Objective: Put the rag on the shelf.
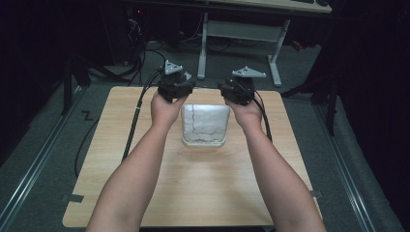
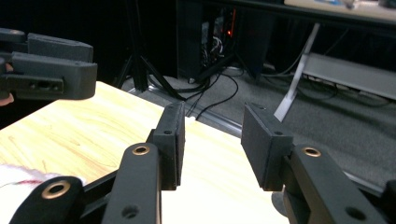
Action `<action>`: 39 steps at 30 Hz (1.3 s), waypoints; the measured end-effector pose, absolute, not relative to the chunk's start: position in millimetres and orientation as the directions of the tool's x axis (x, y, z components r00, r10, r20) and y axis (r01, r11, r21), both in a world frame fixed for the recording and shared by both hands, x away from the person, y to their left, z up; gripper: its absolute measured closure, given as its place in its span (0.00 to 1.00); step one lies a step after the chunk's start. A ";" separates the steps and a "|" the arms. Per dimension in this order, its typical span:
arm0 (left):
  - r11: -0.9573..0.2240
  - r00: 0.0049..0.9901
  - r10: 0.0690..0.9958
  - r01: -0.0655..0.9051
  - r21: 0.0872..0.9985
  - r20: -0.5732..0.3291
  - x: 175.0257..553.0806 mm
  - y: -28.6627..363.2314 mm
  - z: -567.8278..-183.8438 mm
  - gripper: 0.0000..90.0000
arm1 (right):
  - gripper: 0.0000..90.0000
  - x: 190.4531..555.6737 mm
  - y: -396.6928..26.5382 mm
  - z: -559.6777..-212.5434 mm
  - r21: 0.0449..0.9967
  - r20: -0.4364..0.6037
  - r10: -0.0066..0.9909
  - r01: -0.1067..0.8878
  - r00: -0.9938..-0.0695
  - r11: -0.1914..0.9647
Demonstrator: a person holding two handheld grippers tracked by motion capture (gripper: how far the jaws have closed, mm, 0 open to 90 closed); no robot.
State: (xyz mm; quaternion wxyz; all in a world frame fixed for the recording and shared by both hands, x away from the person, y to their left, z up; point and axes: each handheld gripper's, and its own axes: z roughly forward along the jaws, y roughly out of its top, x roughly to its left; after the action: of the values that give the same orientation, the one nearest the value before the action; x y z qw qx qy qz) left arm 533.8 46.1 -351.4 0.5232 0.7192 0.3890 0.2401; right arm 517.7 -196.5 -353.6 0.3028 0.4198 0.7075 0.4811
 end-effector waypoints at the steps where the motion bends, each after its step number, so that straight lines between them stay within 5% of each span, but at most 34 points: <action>1: -0.146 0.583 0.810 0.309 0.940 -0.066 531.2 47.7 -351.1 0.59 | 0.67 512.6 -197.6 -353.4 0.934 -0.026 0.884 0.303 -0.467 0.188; 25: -0.167 0.601 0.799 0.266 0.949 -0.028 438.2 87.2 -366.0 0.54 | 0.56 425.2 -219.3 -372.6 0.943 -0.056 0.873 0.261 -0.485 0.205; 39: -0.211 0.632 0.772 0.344 0.915 -0.060 388.8 122.2 -437.3 0.51 | 0.54 377.0 -219.9 -433.3 0.912 -0.095 0.854 0.299 -0.512 0.281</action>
State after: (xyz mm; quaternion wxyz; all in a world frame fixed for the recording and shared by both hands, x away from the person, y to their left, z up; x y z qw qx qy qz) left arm 388.8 122.2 -437.3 0.5055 0.7487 0.3728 0.2118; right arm 377.0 -219.9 -433.3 0.3041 0.3894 0.7403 0.4559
